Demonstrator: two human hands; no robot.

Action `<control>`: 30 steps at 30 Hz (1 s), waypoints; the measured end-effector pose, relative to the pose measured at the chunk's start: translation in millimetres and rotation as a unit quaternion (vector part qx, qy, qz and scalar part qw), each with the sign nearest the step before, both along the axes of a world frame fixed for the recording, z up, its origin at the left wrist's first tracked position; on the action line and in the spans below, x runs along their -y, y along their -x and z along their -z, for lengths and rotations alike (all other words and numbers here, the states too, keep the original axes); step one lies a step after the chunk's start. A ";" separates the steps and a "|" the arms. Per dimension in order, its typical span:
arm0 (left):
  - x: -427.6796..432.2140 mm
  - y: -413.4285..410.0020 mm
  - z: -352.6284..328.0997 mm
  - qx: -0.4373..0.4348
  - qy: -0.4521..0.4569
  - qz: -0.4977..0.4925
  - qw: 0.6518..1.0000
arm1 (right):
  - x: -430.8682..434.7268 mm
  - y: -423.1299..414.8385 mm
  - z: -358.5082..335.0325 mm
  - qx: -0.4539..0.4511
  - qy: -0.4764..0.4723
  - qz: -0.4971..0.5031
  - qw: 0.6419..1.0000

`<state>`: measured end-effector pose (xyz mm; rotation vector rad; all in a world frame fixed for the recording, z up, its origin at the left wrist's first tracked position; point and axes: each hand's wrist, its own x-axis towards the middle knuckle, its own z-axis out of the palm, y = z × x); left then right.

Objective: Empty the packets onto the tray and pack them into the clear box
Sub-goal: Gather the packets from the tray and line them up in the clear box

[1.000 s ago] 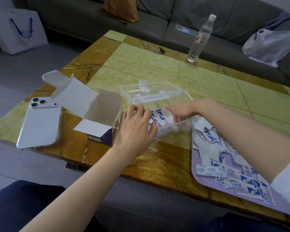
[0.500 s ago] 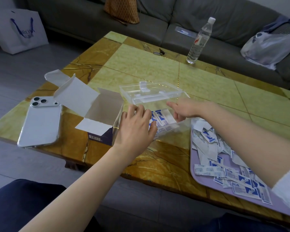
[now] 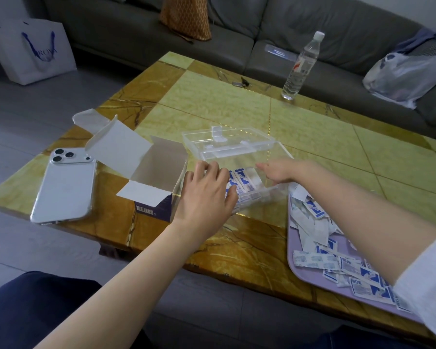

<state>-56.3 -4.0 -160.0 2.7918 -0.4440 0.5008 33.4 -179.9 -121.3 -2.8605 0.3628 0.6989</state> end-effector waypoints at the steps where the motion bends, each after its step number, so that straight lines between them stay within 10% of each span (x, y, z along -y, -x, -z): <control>1: 0.0 0.4 -0.1 -0.003 0.001 0.001 1.000 | 0.3 0.2 -0.7 -0.018 0.024 -0.014 0.999; 10: -1.3 -0.2 1.2 0.026 -0.006 -0.002 1.000 | -11.9 3.4 -12.9 -0.192 0.076 -0.083 0.975; 30: -1.1 -1.4 0.2 0.012 -0.019 0.004 1.000 | -9.6 -3.6 5.2 -0.020 0.058 -0.111 0.992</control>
